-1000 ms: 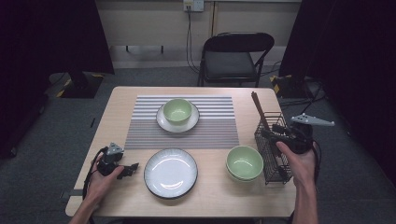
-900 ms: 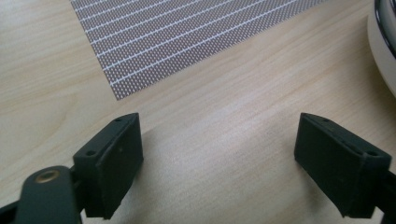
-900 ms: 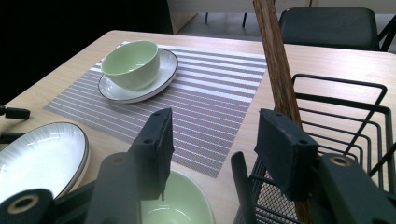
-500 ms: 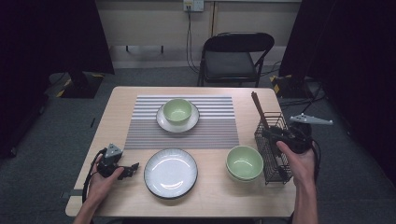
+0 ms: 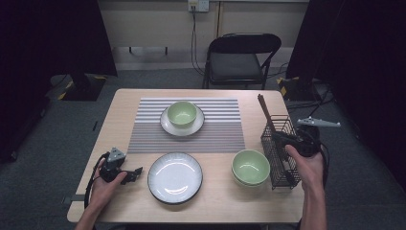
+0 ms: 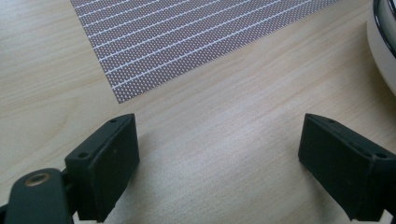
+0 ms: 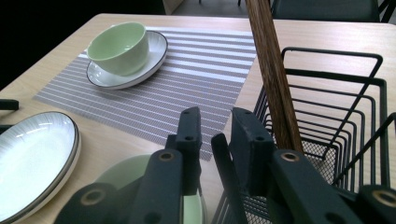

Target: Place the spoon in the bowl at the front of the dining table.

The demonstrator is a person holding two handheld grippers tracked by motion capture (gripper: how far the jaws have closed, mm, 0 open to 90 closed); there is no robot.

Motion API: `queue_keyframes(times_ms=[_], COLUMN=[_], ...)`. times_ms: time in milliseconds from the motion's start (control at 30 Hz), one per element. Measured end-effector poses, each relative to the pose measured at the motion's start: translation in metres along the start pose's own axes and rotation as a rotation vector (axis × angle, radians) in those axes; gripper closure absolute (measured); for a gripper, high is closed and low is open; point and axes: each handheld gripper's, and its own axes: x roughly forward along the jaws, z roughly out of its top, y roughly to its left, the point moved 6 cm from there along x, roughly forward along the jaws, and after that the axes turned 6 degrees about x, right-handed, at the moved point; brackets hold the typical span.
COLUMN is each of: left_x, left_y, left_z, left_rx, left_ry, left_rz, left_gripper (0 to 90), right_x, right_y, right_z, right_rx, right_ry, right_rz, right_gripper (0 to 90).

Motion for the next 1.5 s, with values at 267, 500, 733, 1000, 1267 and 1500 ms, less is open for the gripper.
queue_keyframes(times_ms=[267,500,733,1000,1267,1500], left_x=[0.0,0.0,0.0,0.0,0.0,0.0], left_y=[0.0,0.0,0.0,0.0,0.0,0.0], left_z=[0.0,0.0,0.0,0.0,0.0,0.0], left_rx=[0.0,-0.001,0.0,-0.002,-0.001,0.0], left_ry=[0.0,0.0,0.0,0.0,0.0,0.0], left_rz=[0.0,0.003,0.002,0.003,0.002,0.002], left_gripper=[11.8,11.8,11.8,11.8,11.8,11.8], right_x=[0.001,0.006,0.001,-0.001,-0.008,-0.008], right_y=[-0.001,-0.002,-0.001,0.002,0.011,0.013], right_z=[-0.001,-0.002,-0.002,-0.003,0.0,-0.005], right_rx=[-0.012,-0.029,-0.024,-0.036,-0.069,-0.072], right_ry=[0.0,0.011,0.001,0.003,-0.021,-0.01], right_rz=[-0.011,-0.018,-0.01,-0.012,0.032,0.05], right_gripper=[82.2,81.5,82.6,83.8,84.5,82.0])
